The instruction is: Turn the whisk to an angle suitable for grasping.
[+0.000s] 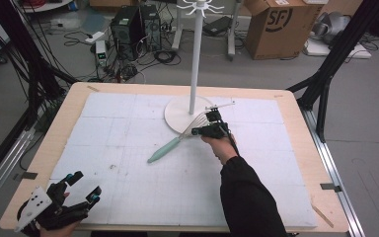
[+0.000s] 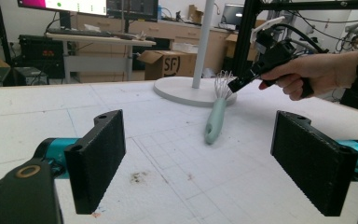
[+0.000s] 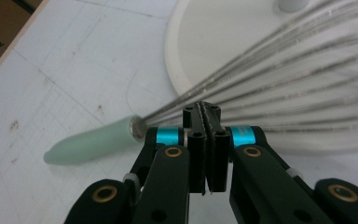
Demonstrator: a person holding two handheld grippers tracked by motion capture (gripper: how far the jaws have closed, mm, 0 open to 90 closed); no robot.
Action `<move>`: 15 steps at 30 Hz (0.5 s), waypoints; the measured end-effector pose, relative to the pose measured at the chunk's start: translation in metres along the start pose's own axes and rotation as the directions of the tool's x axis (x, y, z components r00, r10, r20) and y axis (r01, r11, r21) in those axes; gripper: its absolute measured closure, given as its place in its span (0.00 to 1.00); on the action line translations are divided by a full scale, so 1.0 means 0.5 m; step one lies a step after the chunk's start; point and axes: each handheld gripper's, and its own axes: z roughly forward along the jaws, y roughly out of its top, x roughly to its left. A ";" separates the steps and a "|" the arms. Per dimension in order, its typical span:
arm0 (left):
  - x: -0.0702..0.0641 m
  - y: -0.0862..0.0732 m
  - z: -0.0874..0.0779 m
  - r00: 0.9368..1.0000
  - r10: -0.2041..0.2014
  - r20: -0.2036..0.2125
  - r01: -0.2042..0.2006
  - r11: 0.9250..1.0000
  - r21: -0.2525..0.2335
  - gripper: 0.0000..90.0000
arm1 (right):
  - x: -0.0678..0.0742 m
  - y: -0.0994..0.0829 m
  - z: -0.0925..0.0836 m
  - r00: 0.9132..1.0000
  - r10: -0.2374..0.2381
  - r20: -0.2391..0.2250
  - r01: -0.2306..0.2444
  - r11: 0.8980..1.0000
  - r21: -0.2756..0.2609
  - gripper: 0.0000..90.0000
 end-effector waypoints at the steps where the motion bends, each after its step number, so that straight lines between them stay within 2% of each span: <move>1: 0.000 0.000 0.000 1.000 0.000 0.000 0.000 1.000 0.000 0.20 | -0.001 -0.004 -0.001 1.000 0.003 -0.004 -0.003 1.000 -0.001 0.99; 4: 0.000 0.000 0.002 1.000 0.003 0.004 -0.003 1.000 0.002 0.20 | -0.001 -0.014 -0.007 1.000 -0.002 -0.012 0.002 1.000 0.001 0.98; 7: 0.000 -0.001 0.005 1.000 0.000 0.006 0.000 1.000 0.006 0.20 | 0.010 -0.003 -0.018 0.999 -0.007 -0.039 0.005 0.999 -0.048 0.99; 10: -0.001 -0.001 0.007 1.000 0.001 0.008 -0.001 1.000 0.004 0.20 | 0.017 0.018 -0.017 0.999 -0.019 -0.032 0.017 0.998 -0.064 0.99; 15: 0.001 -0.001 0.007 1.000 0.001 0.010 -0.001 1.000 0.009 0.20 | 0.012 0.042 -0.012 1.000 -0.009 -0.011 0.008 0.997 -0.078 0.99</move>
